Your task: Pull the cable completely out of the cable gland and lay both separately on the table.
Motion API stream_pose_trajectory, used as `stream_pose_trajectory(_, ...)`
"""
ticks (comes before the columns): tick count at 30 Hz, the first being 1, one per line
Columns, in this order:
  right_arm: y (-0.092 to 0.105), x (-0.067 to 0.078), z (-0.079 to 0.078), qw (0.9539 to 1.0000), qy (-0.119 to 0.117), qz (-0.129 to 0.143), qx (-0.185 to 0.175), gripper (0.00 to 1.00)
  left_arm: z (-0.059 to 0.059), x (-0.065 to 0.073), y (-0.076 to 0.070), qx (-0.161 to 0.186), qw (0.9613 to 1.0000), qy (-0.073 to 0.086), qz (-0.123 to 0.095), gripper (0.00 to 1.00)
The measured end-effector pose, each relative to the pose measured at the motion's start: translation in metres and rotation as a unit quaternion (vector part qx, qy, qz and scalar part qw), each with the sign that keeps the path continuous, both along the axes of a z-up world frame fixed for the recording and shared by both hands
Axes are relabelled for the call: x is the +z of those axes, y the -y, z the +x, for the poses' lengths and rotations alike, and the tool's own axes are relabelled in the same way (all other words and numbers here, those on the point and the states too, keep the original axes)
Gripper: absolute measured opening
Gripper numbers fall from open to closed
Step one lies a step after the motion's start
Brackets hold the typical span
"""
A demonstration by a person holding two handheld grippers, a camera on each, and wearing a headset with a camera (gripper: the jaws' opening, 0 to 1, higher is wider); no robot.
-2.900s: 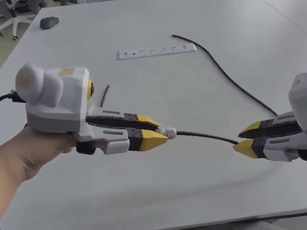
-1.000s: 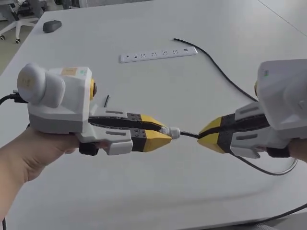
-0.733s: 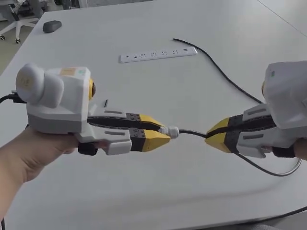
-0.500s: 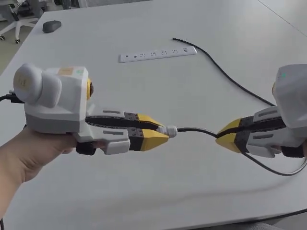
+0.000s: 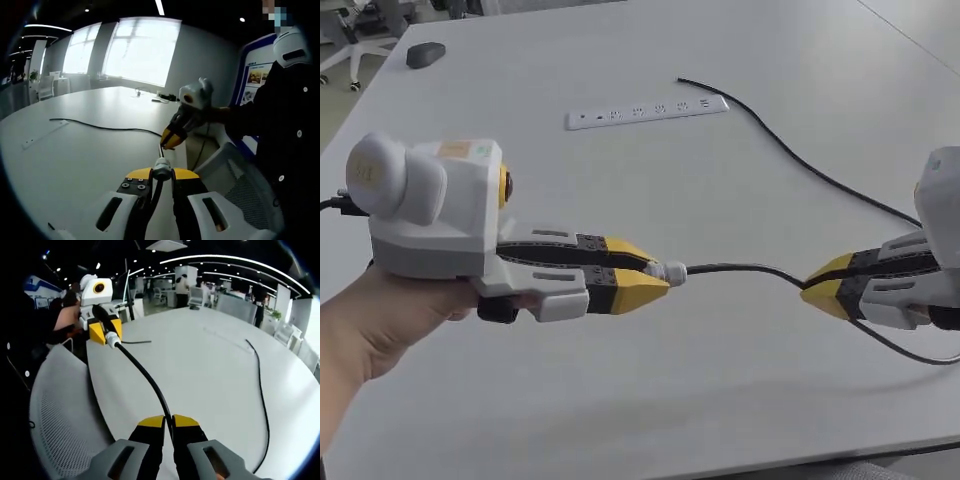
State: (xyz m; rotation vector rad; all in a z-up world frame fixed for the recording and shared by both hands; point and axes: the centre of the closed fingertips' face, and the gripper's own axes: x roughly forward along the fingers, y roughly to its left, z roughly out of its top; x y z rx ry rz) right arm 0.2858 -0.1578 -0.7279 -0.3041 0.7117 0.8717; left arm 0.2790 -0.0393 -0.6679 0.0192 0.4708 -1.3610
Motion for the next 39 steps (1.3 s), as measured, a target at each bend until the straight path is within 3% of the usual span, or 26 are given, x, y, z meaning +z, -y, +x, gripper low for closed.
stream_pose_trajectory(6,0.003,-0.002,-0.002,1.0000,-0.004,-0.003,-0.004,0.00,-0.001,0.000,0.001,0.001,1.0000,-0.001,0.001,0.15)
stream_pose_trajectory(9,0.002,-0.001,-0.002,1.0000,0.002,-0.009,0.002,0.01,-0.001,0.000,0.001,0.001,1.0000,0.000,0.001,0.15)
stream_pose_trajectory(10,0.001,0.002,0.000,0.9997,0.018,-0.012,0.010,0.01,0.000,0.000,0.000,0.002,1.0000,0.000,0.000,0.15)
stream_pose_trajectory(11,-0.001,0.007,0.002,0.9992,0.036,-0.008,0.014,0.02,0.000,0.001,0.000,0.003,1.0000,0.000,0.000,0.15)
stream_pose_trajectory(13,-0.008,0.015,0.001,0.9994,0.030,0.011,0.014,0.09,0.000,0.000,0.000,0.003,1.0000,0.001,0.002,0.15)
stream_pose_trajectory(16,-0.023,0.025,-0.002,0.9980,0.045,0.015,0.041,0.16,-0.001,-0.001,0.001,0.001,1.0000,0.001,0.003,0.15)
stream_pose_trajectory(17,-0.036,0.038,-0.004,0.9953,0.066,0.031,0.063,0.15,-0.002,-0.001,0.001,0.001,1.0000,0.000,0.002,0.15)
stream_pose_trajectory(20,-0.062,0.064,-0.012,0.9897,0.085,0.070,0.091,0.13,-0.003,-0.003,0.002,-0.002,1.0000,0.000,0.007,0.15)
stream_pose_trajectory(24,-0.088,0.080,-0.016,0.9834,0.106,0.067,0.131,0.12,-0.004,-0.003,0.003,-0.003,1.0000,-0.002,0.008,0.15)
stream_pose_trajectory(32,-0.102,0.064,-0.023,0.9819,0.086,0.036,0.165,0.08,-0.006,0.004,0.003,-0.003,1.0000,0.007,0.002,0.15)
stream_pose_trajectory(39,-0.107,0.054,-0.022,0.9799,0.087,0.016,0.179,0.08,-0.005,0.005,0.001,-0.002,1.0000,0.009,0.002,0.15)
